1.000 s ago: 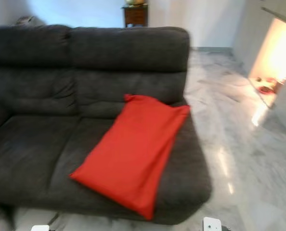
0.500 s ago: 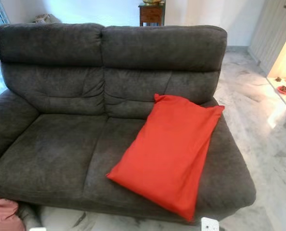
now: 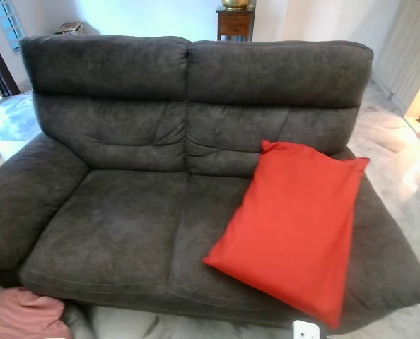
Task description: Move the pillow to the sofa from floor
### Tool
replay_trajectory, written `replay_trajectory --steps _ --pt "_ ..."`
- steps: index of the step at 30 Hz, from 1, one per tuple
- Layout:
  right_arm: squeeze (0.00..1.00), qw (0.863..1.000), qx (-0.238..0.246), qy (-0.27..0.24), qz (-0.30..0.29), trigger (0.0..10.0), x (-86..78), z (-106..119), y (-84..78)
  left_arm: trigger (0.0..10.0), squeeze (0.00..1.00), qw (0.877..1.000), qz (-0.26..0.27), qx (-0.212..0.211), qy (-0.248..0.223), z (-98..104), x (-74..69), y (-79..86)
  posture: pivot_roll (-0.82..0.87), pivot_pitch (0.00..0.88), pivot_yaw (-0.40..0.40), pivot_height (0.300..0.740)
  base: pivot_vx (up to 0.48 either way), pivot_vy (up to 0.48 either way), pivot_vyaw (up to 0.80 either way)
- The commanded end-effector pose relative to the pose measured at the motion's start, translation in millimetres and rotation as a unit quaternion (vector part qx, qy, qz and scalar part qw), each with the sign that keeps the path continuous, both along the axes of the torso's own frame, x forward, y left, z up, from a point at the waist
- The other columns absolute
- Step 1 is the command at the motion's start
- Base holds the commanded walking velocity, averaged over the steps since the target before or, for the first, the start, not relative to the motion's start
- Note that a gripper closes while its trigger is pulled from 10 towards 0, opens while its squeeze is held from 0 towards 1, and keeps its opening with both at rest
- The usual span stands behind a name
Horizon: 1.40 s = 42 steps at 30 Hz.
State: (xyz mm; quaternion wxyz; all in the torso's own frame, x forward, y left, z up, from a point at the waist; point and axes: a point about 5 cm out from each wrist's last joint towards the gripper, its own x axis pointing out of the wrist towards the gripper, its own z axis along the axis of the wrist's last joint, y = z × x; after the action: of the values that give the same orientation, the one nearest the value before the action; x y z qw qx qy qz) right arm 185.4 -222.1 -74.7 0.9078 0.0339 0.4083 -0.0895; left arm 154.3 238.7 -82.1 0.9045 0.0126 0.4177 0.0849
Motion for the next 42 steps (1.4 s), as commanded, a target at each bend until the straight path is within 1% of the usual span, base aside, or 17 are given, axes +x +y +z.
replay_trajectory --steps 1,8,12,17,19,22,42 --pt "0.00 1.000 0.012 -0.008 0.003 10.0 4.6 0.5 9.0 10.0 0.00 1.000 0.008 0.007 0.015 -1.7 -9.7 8.9 0.11 0.063 0.011 0.740 0.000 0.480 0.00" --pt "0.00 1.000 0.013 -0.006 0.009 10.0 5.0 0.3 10.8 10.0 0.00 1.000 0.008 0.007 0.011 -0.9 -7.7 8.8 0.11 0.066 0.009 0.740 0.000 0.480 0.00" --pt "0.00 1.000 0.001 -0.001 0.026 10.0 5.5 0.5 10.8 10.0 0.00 1.000 0.008 0.006 0.009 -0.6 -6.5 7.9 0.11 0.067 0.009 0.740 0.000 0.480 0.00" --pt "0.00 1.000 0.000 0.002 0.031 10.0 5.0 0.1 11.2 10.0 0.00 1.000 0.007 0.005 0.009 -0.8 -6.2 7.0 0.11 0.069 0.007 0.740 0.000 0.480 0.80" --pt "0.00 1.000 0.007 -0.001 0.022 10.0 4.7 0.0 11.2 10.0 0.00 1.000 0.009 0.005 0.010 -1.0 -6.4 6.8 0.11 0.071 0.006 0.740 0.000 0.480 0.64" --pt "0.00 1.000 0.014 -0.003 0.004 10.0 3.9 -0.2 9.7 10.0 0.00 1.000 0.010 0.004 0.010 -1.2 -6.4 6.0 0.11 0.074 0.005 0.740 0.000 0.480 0.00" --pt "0.00 1.000 0.016 -0.002 0.010 10.0 3.9 0.0 8.5 10.0 0.00 1.000 0.014 0.000 0.012 -3.0 -9.0 3.4 0.12 0.079 -0.004 0.740 0.000 0.480 0.00"
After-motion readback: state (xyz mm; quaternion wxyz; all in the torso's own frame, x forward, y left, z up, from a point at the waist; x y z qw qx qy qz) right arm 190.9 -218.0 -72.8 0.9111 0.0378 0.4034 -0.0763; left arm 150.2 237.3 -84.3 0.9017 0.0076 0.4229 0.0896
